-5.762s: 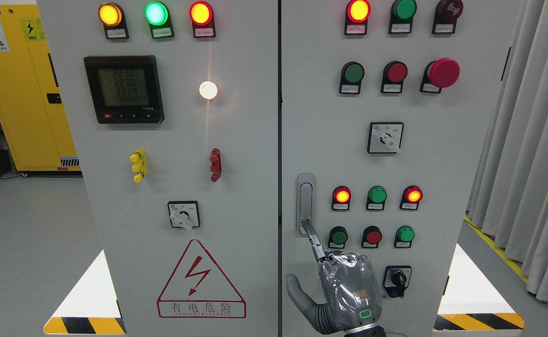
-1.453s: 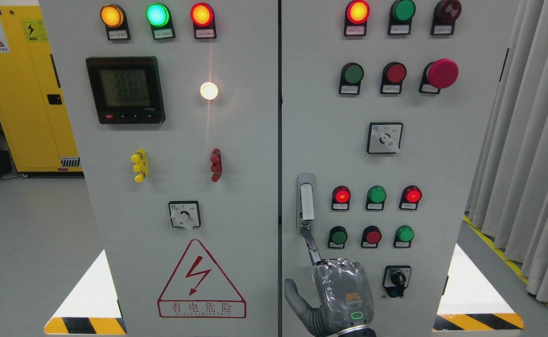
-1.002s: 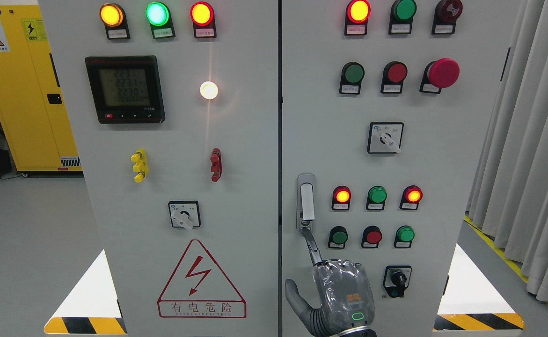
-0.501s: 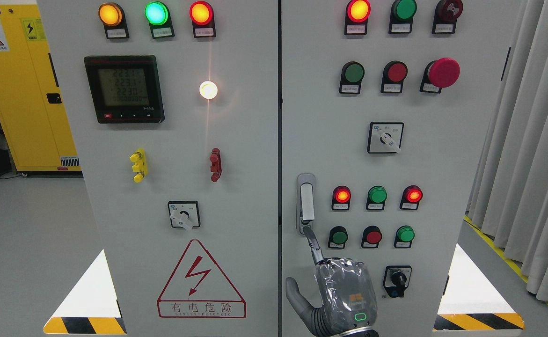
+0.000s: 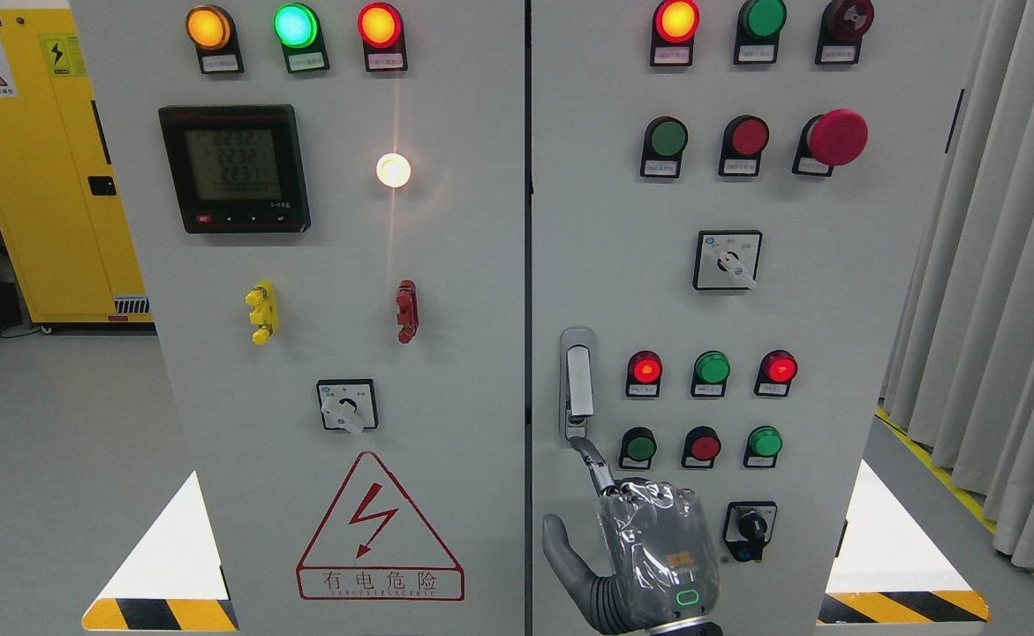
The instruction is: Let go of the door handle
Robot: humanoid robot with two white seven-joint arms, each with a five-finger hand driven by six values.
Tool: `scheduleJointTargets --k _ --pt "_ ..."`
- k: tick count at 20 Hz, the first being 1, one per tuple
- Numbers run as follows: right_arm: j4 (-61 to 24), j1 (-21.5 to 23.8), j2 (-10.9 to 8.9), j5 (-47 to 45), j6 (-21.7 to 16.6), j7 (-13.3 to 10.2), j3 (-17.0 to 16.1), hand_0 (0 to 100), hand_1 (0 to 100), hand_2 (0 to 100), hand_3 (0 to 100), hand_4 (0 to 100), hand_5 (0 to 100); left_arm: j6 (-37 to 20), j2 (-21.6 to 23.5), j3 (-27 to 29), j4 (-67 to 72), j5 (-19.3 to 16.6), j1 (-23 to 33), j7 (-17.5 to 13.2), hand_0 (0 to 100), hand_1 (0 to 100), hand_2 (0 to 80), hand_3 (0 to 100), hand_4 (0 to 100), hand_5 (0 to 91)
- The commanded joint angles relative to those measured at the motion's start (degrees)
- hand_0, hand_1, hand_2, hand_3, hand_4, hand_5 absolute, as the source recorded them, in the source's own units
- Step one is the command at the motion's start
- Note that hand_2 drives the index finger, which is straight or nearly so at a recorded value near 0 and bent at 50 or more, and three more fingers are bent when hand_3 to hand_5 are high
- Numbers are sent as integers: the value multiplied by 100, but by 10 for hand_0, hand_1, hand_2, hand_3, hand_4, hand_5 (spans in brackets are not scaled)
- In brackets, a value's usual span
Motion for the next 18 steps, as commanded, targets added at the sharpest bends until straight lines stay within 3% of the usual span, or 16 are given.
scheduleJointTargets --k 1,3,5,7,12,13,18 --pt "-403 37 -23 -144 -22 79 -106 717 366 554 799 804 793 -4 0 1 0 0 0 2 120 556 0 0 0 0" --pt "-412 20 -23 -215 -22 97 -115 699 356 577 807 803 801 -4 0 1 0 0 0 2 120 556 0 0 0 0" --pt "-438 2 -23 -224 -22 106 -124 679 325 721 974 906 882 -4 0 1 0 0 0 2 120 556 0 0 0 0" --pt "-439 -24 -14 -224 -14 123 -124 600 300 773 1000 948 933 -4 0 -8 0 0 0 2 120 556 0 0 0 0" --pt "-430 -208 47 -233 22 378 -124 424 247 846 1000 989 971 -4 0 1 0 0 0 2 120 556 0 0 0 0" --pt "-412 -270 56 -233 22 404 -124 420 188 867 1000 998 973 -4 0 1 0 0 0 2 120 556 0 0 0 0" --pt "-377 -533 170 -215 83 598 -124 405 148 896 1000 1000 979 -4 0 1 0 0 0 2 120 556 0 0 0 0"
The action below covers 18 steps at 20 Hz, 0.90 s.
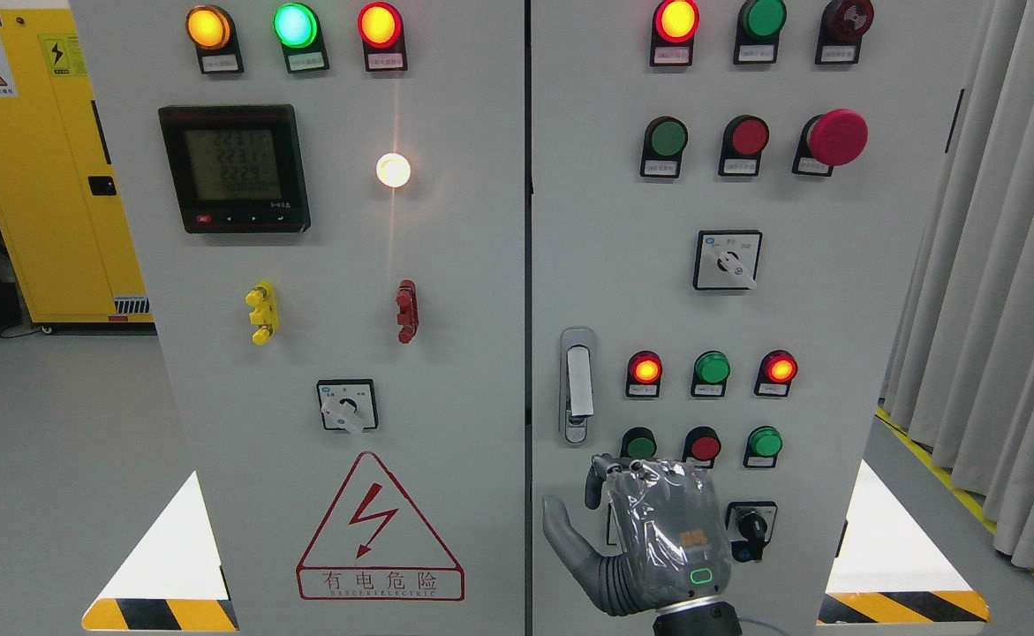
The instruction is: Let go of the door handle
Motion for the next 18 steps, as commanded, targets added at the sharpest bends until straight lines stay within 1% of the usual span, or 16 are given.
scheduleJointTargets --k 1,5,7,11,14,18 --pt "16 -310 125 2 56 82 -24 399 150 897 1000 1000 979 -4 0 1 0 0 0 2 120 556 0 0 0 0" --pt "192 -565 125 54 214 91 -33 398 162 911 1000 999 982 -4 0 1 0 0 0 2 120 556 0 0 0 0" --pt "245 -635 125 54 284 91 -77 386 190 915 1000 998 983 -4 0 1 0 0 0 2 120 556 0 0 0 0" --pt "254 -689 125 63 293 91 -77 357 269 915 1000 997 983 -4 0 1 0 0 0 2 120 556 0 0 0 0" --pt "263 -706 125 63 302 91 -94 338 353 912 1000 996 983 -4 0 1 0 0 0 2 120 556 0 0 0 0" --pt "342 -803 133 37 399 91 -112 335 385 908 1000 992 984 -4 0 1 0 0 0 2 120 556 0 0 0 0"
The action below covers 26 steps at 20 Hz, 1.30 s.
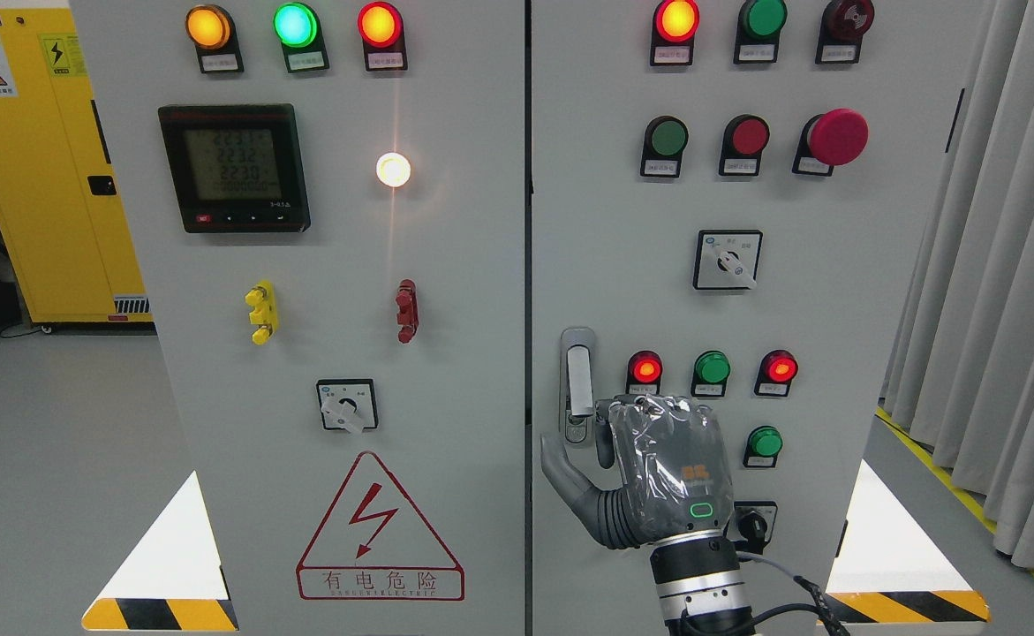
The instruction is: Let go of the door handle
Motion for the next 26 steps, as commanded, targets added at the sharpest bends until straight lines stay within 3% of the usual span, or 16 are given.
scheduleJointTargets --k 1,9,26 --pt "162 -130 33 -15 51 -1 -46 334 387 909 1000 993 984 -4 0 1 0 0 0 2 120 556 0 0 0 0" --pt "232 -235 156 -23 51 8 -28 325 390 907 1000 997 985 -4 0 1 0 0 0 2 120 556 0 0 0 0" --pt "408 -253 183 -41 191 -27 -37 370 435 906 1000 994 985 -4 0 1 0 0 0 2 120 556 0 0 0 0"
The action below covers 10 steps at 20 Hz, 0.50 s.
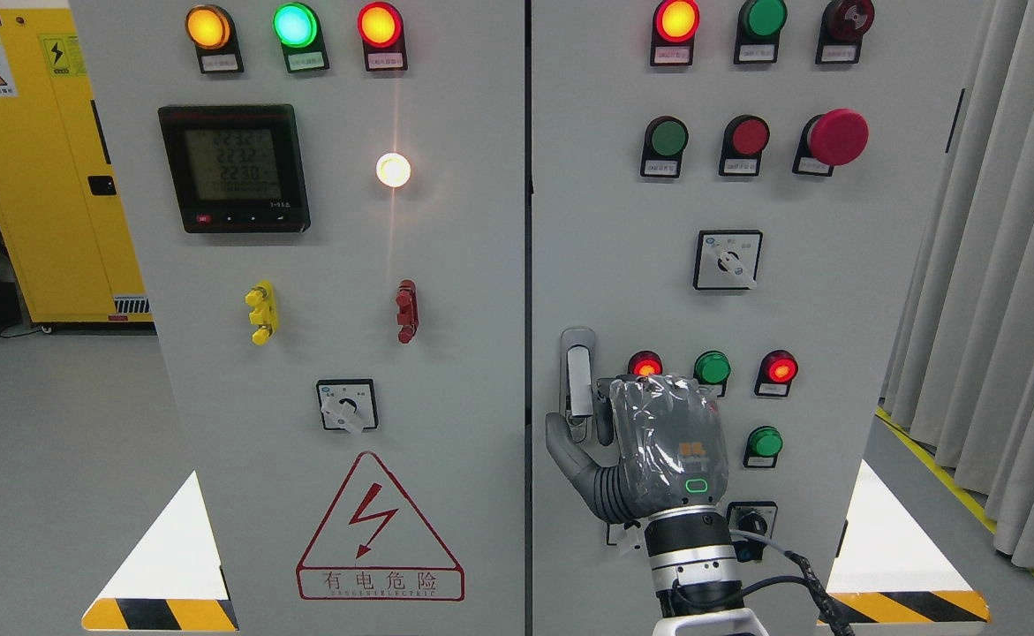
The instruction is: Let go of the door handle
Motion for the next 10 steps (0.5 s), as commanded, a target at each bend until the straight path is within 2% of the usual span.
scheduleJointTargets --k 1,10 --pt "99 -9 45 -10 11 -40 -4 374 434 906 1000 994 985 -4 0 1 0 0 0 2 120 556 0 0 0 0" --pt "91 -44 45 -10 37 -40 -13 431 406 904 1000 992 985 -4 0 1 0 0 0 2 120 556 0 0 0 0"
